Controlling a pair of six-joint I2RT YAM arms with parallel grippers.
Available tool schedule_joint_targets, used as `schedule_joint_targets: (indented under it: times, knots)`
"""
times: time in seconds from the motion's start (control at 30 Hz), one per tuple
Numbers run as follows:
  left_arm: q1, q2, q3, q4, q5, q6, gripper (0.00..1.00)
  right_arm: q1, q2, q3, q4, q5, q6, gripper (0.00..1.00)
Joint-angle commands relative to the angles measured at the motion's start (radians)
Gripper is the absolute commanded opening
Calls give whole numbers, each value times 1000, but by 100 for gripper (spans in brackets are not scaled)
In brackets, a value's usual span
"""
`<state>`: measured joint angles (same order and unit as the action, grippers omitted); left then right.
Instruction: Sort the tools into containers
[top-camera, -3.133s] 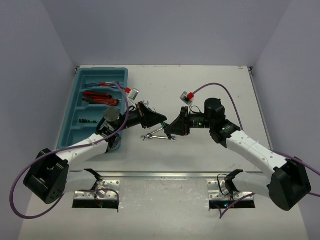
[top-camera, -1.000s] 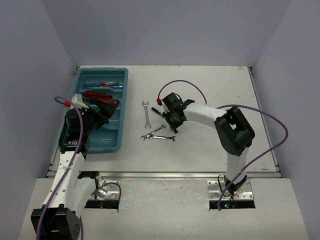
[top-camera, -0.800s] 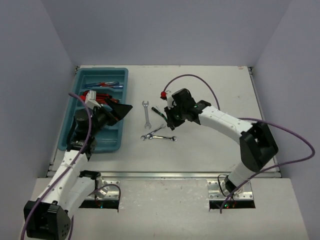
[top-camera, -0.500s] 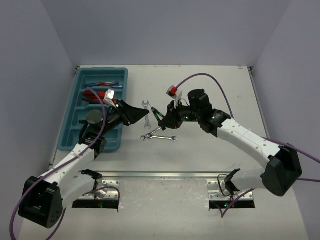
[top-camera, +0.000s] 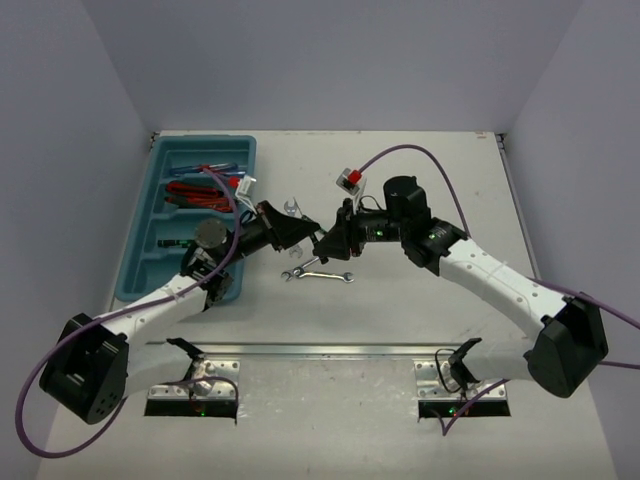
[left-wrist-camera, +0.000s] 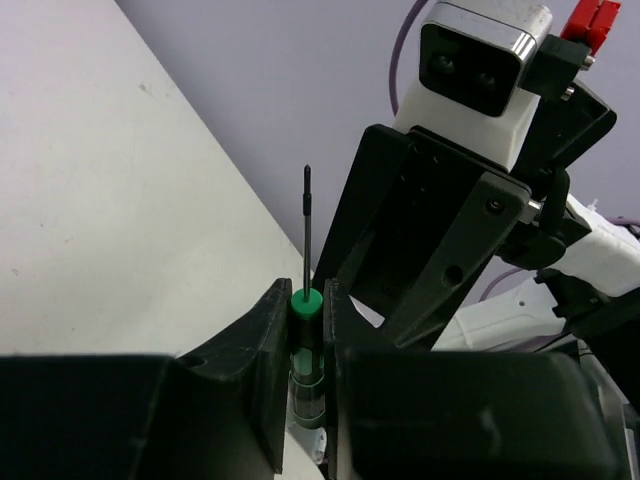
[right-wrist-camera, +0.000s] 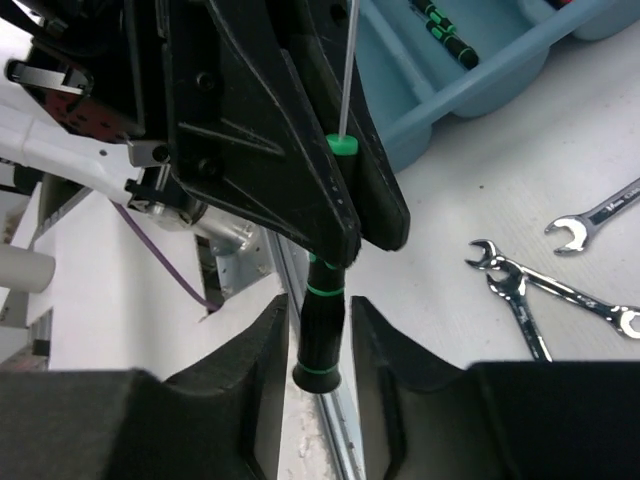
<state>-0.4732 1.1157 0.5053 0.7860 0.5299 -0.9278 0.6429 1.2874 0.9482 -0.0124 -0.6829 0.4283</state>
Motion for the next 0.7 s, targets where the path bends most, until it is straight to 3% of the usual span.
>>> schedule_joint_targets:
  times: [0.0,0.03,0.1,0.13,0.2,0.3,0.4,0.53,0.57,0.67]
  knots:
    - [10,-78,114,-397,-276,51,0,5,-32,10,-45,195,-21,87]
    - [16,-94,152,-495,-414,61,0,4,-40,9,-80,239,-30,99]
    - [178,-146,193,-777,-662,32,0,-6,-60,4,-178,487,-46,99]
    - [267,-173,184,-847,-715,14,0,-15,-70,-5,-200,589,-46,99]
    - [410,-218,153,-901,-785,-1,0,-42,-82,-30,-221,684,-46,99]
    - [565,-206,128,-924,-846,-29,0,-101,-76,-56,-227,696,-28,99]
    - [629,-151,130,-918,-879,-42,3,-145,-50,-62,-227,686,-16,99]
    - [673,-62,136,-861,-859,-31,17,-152,4,-52,-230,678,-36,99]
    - [676,-42,145,-859,-855,-29,25,-152,22,-43,-231,668,-48,99]
    - [691,4,166,-866,-839,-24,65,-153,119,-1,-245,644,-92,99]
